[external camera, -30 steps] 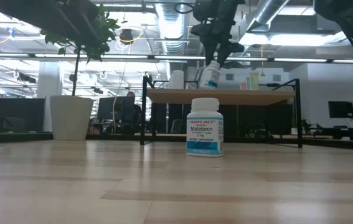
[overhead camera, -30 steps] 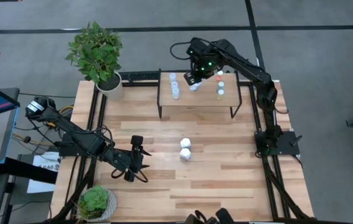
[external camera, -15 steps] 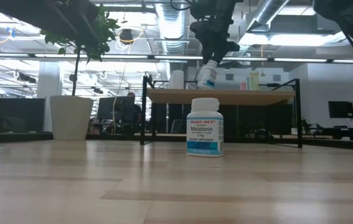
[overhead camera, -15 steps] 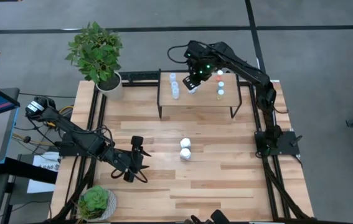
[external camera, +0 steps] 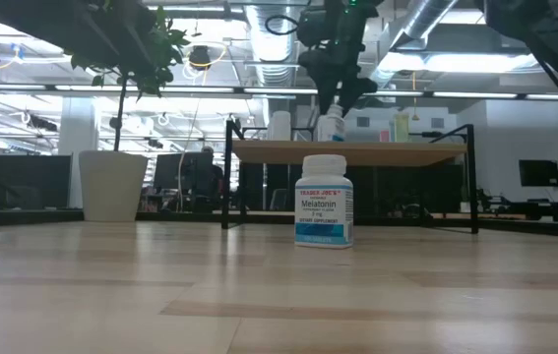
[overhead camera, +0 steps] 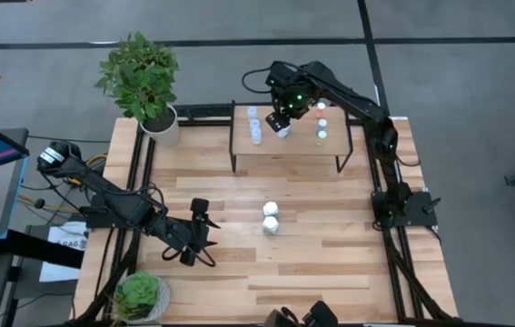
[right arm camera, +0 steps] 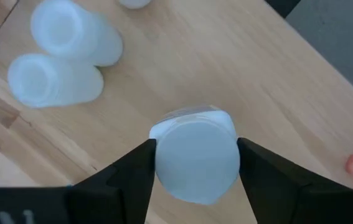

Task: Pick and place medicine bottles onto shelf by color
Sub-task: Put the bottom white pill bottle on the shelf

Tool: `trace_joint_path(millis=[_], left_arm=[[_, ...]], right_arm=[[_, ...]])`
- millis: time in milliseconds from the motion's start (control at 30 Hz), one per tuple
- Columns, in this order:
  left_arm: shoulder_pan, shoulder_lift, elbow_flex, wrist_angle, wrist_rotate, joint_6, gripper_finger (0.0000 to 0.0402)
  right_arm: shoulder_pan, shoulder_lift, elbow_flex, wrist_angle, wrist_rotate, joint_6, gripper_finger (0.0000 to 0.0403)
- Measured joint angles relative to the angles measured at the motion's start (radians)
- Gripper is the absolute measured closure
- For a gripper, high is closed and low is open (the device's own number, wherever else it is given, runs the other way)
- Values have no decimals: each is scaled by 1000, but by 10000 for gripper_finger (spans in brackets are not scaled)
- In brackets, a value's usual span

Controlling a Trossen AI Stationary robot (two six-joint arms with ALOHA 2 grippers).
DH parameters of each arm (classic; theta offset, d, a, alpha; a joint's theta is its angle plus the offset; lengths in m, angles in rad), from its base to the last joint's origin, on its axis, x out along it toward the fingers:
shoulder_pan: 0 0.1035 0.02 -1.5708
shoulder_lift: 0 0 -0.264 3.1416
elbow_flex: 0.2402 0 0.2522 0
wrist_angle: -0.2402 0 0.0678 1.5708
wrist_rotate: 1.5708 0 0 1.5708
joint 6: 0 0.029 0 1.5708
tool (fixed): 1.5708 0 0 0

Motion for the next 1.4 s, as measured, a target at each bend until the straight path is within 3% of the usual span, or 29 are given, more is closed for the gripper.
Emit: trace_joint_path(millis=[700, 933, 1200, 1400], left_arm=[[0, 0, 0, 6, 1, 0, 203], [0, 0, 0, 7, 7, 0, 203], [0, 0, 0, 7, 8, 11, 203], [0, 0, 0, 7, 8, 11, 203]], right_arm=[[-5, -96, 10, -9, 27, 9, 159], [56, -156, 10, -47, 49, -13, 163], [157, -143, -37, -47, 78, -26, 239], [149, -143, -168, -46, 87, 8, 306]])
